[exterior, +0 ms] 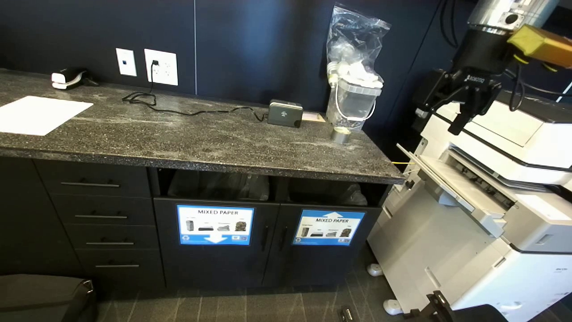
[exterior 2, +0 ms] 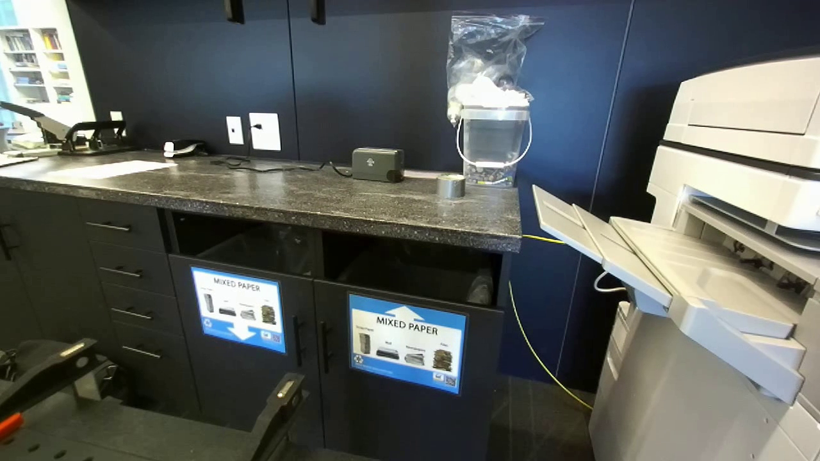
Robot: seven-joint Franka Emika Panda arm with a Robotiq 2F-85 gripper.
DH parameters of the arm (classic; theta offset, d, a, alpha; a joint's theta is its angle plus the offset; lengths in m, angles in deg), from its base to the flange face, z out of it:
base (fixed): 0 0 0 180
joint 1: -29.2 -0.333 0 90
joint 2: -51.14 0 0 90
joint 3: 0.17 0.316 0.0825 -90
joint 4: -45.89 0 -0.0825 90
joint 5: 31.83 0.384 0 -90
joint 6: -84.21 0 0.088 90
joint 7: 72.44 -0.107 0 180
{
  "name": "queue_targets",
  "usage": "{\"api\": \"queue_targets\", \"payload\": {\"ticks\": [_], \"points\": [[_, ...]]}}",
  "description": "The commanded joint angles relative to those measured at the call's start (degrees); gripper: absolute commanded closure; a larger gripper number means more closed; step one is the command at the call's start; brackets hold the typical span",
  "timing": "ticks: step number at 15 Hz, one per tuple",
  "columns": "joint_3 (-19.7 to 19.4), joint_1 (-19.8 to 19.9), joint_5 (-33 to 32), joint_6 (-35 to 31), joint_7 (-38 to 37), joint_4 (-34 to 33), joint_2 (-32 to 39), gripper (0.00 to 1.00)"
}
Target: Pick up the three papers from the countertop and put them in the bin on the right
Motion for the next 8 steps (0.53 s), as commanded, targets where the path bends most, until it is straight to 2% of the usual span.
{"api": "queue_targets", "payload": {"ticks": [1,2,3,8], "points": [[2.2,0.5,1.4,-3.1,-4.2,3.7,-4.2,0.00],[2.6,1.0,0.9,-3.2,-5.6,4.0,-4.5,0.00],[1.7,0.4,0.7,-1.3,-3.1,1.9,-1.6,0.00],[2.3,0.6,0.7,-1.7,-4.9,2.9,-2.9,0.00]]}}
